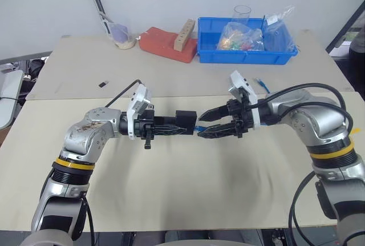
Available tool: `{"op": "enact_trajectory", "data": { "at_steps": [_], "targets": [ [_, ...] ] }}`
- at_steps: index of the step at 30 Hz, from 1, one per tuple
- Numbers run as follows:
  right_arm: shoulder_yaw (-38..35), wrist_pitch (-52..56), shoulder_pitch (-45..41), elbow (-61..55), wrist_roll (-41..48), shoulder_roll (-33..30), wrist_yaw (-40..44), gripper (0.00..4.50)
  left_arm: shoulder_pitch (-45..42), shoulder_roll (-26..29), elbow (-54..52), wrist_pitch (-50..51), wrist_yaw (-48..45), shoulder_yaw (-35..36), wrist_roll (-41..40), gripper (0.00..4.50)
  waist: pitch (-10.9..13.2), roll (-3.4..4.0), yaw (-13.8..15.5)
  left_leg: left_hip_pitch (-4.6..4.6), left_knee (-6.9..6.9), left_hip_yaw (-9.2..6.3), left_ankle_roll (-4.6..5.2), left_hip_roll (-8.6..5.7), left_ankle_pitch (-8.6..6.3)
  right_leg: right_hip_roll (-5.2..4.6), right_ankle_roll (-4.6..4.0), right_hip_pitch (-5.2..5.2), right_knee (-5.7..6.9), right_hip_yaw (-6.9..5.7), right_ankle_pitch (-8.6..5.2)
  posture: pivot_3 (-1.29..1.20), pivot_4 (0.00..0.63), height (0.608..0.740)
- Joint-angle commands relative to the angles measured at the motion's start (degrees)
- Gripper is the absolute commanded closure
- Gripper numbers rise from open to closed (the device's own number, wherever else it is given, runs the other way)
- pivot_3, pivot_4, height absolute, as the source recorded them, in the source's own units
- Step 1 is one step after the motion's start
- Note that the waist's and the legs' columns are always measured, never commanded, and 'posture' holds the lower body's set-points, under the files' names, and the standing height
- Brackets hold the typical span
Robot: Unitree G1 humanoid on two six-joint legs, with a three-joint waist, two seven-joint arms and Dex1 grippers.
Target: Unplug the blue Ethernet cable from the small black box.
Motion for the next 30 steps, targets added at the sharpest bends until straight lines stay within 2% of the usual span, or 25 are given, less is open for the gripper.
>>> {"op": "enact_trajectory", "data": {
  "at_steps": [1, 6, 9, 12, 30],
  "targets": [
    [0.2, -0.2, -1.6, -0.3, -0.6, 0.5, 0.5, 1.18, -1.4, 0.2, -2.2, -0.1, -0.7, 0.6, -0.9, 3.96, 0.0, 0.0, 0.0, 0.0, 0.0, 0.0, 0.0, 0.0, 0.0, 0.0, 0.0, 0.0, 0.0, 0.0, 0.0, 0.0, 0.15, 0.74],
    [0.9, -0.7, -1.9, 0.7, -1.5, 0.7, 1.6, 1.18, -1.7, 0.2, -2.1, 0.1, -1.0, 0.4, -0.8, 3.96, 0.0, 0.0, 0.0, -0.01, 0.0, 0.0, 0.0, -0.01, 0.0, 0.0, 0.0, -0.01, 0.0, 0.0, 0.0, 0.0, 0.15, 0.74],
    [0.7, -0.4, -2.0, 0.9, -1.5, 0.8, 2.0, 2.0, -1.9, 0.1, -2.2, 0.3, -0.9, 0.4, -0.9, 3.96, 0.0, 0.0, 0.0, -0.01, 0.0, 0.0, 0.0, 0.0, 0.0, 0.0, 0.0, -0.01, 0.0, -0.01, 0.0, 0.0, 0.15, 0.74],
    [0.9, -0.3, -2.0, 1.0, -1.6, 0.8, 2.6, 3.08, -1.9, 0.1, -2.4, 0.4, -1.0, 0.2, -1.0, 3.96, 0.0, 0.0, 0.0, 0.0, 0.0, 0.0, 0.0, 0.0, 0.0, 0.0, 0.0, -0.01, 0.0, -0.01, 0.0, 0.0, 0.15, 0.74],
    [1.4, -1.1, -2.4, 2.3, -3.2, 1.1, 4.6, 3.08, -1.2, 0.1, -3.0, 0.3, -1.0, -0.3, -0.9, 3.96, 0.0, 0.0, 0.0, -0.01, 0.0, -0.01, 0.0, 0.0, 0.0, 0.0, 0.0, -0.01, 0.0, -0.02, 0.0, 0.0, 0.15, 0.74]
  ]
}}
